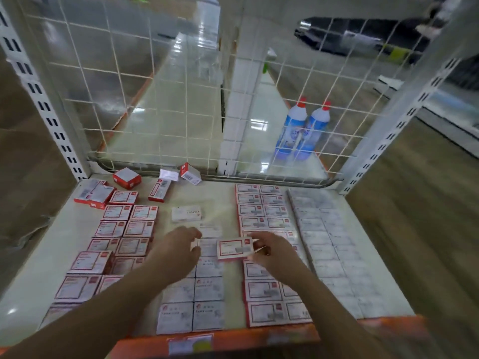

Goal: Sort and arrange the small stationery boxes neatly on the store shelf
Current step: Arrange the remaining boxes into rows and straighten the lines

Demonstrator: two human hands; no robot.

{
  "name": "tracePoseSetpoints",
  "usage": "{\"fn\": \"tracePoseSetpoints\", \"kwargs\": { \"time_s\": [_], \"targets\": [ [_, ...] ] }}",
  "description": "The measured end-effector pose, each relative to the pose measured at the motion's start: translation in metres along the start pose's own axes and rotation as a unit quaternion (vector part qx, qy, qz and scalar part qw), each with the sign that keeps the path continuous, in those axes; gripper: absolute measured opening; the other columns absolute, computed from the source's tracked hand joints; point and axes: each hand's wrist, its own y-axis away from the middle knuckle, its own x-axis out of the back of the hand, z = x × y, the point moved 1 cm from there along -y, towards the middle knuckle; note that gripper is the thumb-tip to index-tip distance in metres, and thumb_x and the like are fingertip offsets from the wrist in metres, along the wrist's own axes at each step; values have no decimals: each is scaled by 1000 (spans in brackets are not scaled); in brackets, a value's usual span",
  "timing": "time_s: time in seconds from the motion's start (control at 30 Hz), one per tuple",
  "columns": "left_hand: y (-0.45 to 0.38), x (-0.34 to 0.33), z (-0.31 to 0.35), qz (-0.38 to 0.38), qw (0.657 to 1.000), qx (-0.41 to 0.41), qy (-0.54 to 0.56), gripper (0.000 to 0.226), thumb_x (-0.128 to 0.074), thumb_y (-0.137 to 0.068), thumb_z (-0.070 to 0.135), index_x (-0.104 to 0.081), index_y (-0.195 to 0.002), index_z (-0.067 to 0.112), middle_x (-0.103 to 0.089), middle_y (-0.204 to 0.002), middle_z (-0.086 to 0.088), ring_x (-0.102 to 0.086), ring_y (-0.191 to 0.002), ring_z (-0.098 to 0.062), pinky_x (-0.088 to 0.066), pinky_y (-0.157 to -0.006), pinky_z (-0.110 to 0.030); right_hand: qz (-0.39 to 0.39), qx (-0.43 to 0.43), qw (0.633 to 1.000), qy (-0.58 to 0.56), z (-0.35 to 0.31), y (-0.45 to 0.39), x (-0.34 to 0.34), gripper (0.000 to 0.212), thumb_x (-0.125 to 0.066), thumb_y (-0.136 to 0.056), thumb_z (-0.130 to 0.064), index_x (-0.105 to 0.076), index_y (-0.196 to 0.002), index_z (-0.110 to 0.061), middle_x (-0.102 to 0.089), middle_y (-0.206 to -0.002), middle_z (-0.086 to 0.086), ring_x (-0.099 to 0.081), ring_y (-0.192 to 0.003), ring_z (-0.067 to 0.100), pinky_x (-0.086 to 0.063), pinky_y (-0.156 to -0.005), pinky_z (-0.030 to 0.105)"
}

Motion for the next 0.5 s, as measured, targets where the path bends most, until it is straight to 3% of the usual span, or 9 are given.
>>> {"fn": "tracePoseSetpoints", "kwargs": {
  "time_s": [0.07, 0.17, 0.27, 0.37, 0.5],
  "targets": [
    [1, -10, 9, -13, 999, -39, -36, 38, -48, -94, 28, -46, -132, 24, -47, -135, 4, -45, -123, -13, -35, -102, -26, -6, -11, 1000, 16, 10, 10, 6, 42, -64, -85, -15, -53, -125, -19, -56, -92, -6, -53, -72, 1, -45, -62, 6],
    [1, -22, 19, -36, 994, -75, -73, 40, -45, -95, 28, -42, -135, 24, -42, -139, 4, -40, -127, -13, -31, -104, -25, -17, -23, 999, 33, 22, 24, 10, 47, -63, -85, -15, -50, -130, -19, -54, -95, -6, -50, -70, -3, -41, -58, 6],
    [-1, -32, 25, -65, 989, -90, -97, 44, -43, -96, 27, -38, -139, 21, -38, -143, 2, -35, -131, -15, -29, -108, -28, -27, -38, 998, 48, 33, 37, 11, 48, -60, -87, -18, -47, -133, -25, -51, -98, -10, -49, -77, -2, -39, -72, 11],
    [0, -36, 30, -66, 984, -106, -130, 44, -43, -95, 27, -40, -138, 20, -39, -141, 1, -38, -129, -16, -33, -107, -31, -33, -76, 996, 43, 43, 47, 14, 43, -63, -86, -20, -51, -127, -24, -57, -106, -10, -55, -96, 7, -47, -86, 21],
    [3, -42, 37, -72, 975, -115, -174, 42, -43, -95, 29, -41, -135, 17, -40, -138, -1, -41, -126, -18, -37, -104, -32, -52, -97, 993, 33, 54, 57, 15, 40, -64, -85, -18, -53, -123, -24, -61, -114, -3, -59, -103, 12, -54, -87, 31]
  ]
}}
